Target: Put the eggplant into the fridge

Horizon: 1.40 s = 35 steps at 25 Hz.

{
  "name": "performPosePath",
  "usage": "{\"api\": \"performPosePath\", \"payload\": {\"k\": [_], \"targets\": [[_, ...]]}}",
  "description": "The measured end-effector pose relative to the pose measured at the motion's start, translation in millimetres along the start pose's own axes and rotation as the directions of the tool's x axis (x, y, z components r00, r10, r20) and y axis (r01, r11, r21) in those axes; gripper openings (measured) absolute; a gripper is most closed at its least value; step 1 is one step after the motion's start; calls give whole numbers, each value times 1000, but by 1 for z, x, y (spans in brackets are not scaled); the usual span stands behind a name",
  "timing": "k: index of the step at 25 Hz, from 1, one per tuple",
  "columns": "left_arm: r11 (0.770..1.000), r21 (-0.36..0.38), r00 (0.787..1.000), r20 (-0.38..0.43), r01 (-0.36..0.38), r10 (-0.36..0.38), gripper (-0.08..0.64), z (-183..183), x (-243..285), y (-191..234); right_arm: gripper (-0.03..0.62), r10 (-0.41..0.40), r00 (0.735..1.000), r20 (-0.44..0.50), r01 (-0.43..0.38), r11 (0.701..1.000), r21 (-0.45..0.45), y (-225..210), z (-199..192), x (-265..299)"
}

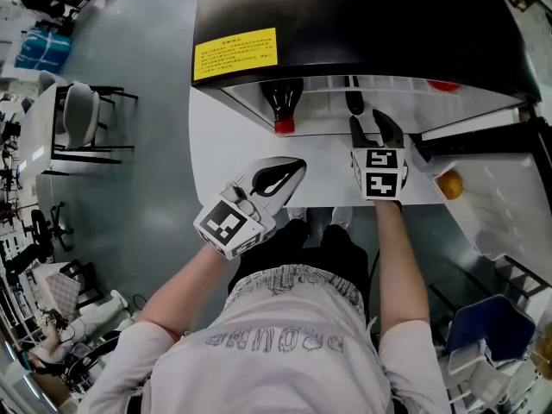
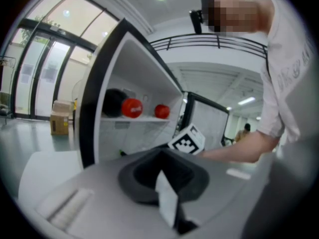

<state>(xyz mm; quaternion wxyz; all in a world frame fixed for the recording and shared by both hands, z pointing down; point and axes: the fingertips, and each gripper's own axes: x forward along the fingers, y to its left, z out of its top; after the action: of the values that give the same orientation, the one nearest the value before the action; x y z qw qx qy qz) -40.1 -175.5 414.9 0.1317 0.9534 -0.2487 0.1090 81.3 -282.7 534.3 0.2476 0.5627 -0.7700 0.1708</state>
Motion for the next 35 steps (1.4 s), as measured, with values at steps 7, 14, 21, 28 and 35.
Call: {"api": "performPosePath", "payload": {"k": [7,14,21,28,35], "targets": [[1000,3,999,35,1,-1,8,12,-6,-11,170,12,999,51,-12,1000,-5,10,18,-36],[1000,3,998,65,-2,2,8,22,-8,-18,130,36,995,96,-34,999,-22,21,36,-73],[1000,10,996,89,-1,0,8,32,-8,-22,87,54,991,125,-51,998,-28,27,46,-98],[1000,27,995,96,-9,7,8,41,-8,-25,65,68,989,129,-65,998,-22,31,43,-114],[999,32,995,102,-22,18,8,45,-11,-29,48,90,987,133,-88,996,-22,39,41,-126]]}}
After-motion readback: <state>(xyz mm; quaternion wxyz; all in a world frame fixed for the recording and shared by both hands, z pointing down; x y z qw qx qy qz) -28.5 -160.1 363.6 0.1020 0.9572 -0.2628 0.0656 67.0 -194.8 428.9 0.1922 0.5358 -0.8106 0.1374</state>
